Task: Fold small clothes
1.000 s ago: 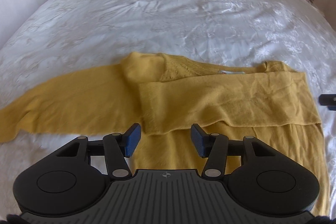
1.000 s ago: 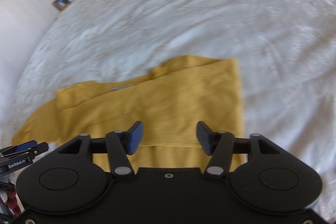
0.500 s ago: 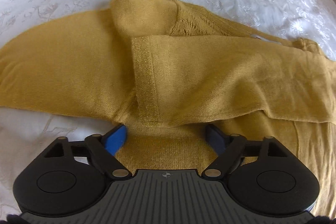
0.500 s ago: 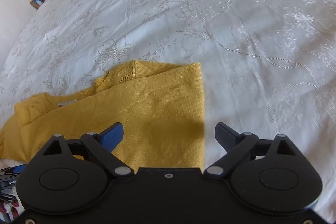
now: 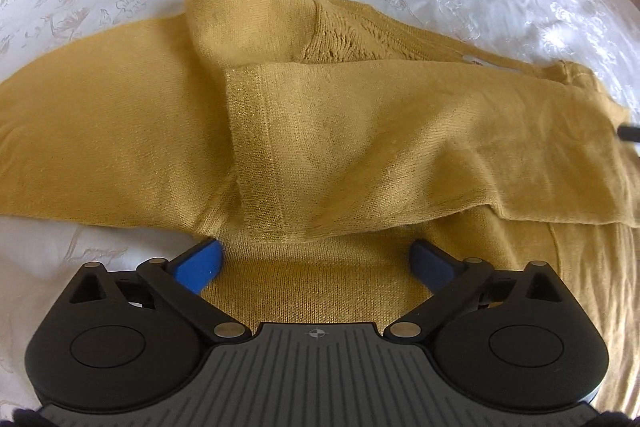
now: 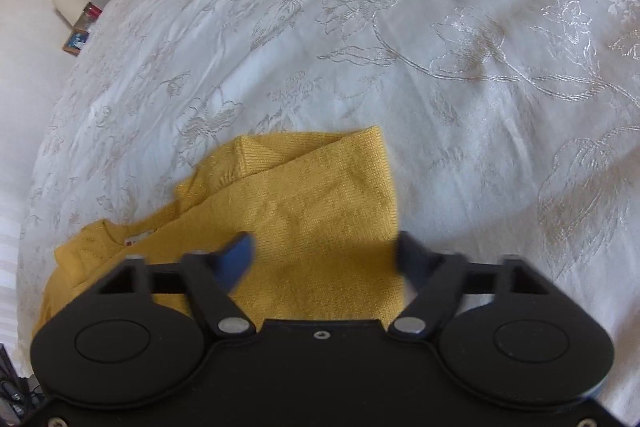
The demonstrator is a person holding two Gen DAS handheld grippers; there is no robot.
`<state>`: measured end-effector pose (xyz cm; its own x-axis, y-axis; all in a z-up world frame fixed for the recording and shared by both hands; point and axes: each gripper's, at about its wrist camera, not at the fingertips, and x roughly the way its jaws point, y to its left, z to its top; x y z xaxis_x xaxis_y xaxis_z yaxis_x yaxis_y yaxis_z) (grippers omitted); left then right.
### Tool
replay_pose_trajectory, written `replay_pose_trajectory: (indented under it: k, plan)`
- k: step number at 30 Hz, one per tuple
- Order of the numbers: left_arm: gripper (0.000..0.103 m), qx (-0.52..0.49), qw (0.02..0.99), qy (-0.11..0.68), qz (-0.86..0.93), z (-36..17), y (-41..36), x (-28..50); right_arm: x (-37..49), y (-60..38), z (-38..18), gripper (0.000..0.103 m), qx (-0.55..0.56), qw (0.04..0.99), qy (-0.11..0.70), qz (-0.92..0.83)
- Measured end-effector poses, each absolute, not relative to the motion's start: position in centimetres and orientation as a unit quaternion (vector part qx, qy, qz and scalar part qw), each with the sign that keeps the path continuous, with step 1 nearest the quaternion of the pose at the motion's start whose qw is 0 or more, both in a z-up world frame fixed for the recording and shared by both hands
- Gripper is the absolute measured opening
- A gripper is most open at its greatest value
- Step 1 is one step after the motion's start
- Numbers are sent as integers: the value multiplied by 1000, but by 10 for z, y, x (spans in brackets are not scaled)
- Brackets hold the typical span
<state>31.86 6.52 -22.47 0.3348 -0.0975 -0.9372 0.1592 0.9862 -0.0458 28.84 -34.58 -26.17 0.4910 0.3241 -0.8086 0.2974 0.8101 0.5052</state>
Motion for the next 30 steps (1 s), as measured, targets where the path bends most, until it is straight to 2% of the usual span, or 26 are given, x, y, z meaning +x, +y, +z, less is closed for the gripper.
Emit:
replay_pose_trajectory:
  k: [1,7,9,13,16,18,20,30]
  plan:
    - [102,27,818,569,-80,-223,66,317,287,-346,-259,16,311,806,503,21]
    - [102,46,828,550,-99,-207,55,302,276,-327,-207,14,172,854,491,6]
    - [102,55,833,541,-106,-200,55,295,278,-328,-210,14,123,855,503,-25]
    - [102,53,832,542,-110,-197,54,291,286,-340,-237,16,157,838,522,-25]
    - [102,62,826,550,-108,-195,57,287,281,-342,-237,31,168,842,512,-40]
    - [102,60,826,551,-104,-194,57,282,269,-345,-229,62,190,850,490,-46]
    - [102,58,825,553,-104,-192,59,276,254,-346,-223,71,205,853,478,-42]
    - [102,63,785,604,-122,-206,57,217,164,-323,-238,70,250,816,521,-15]
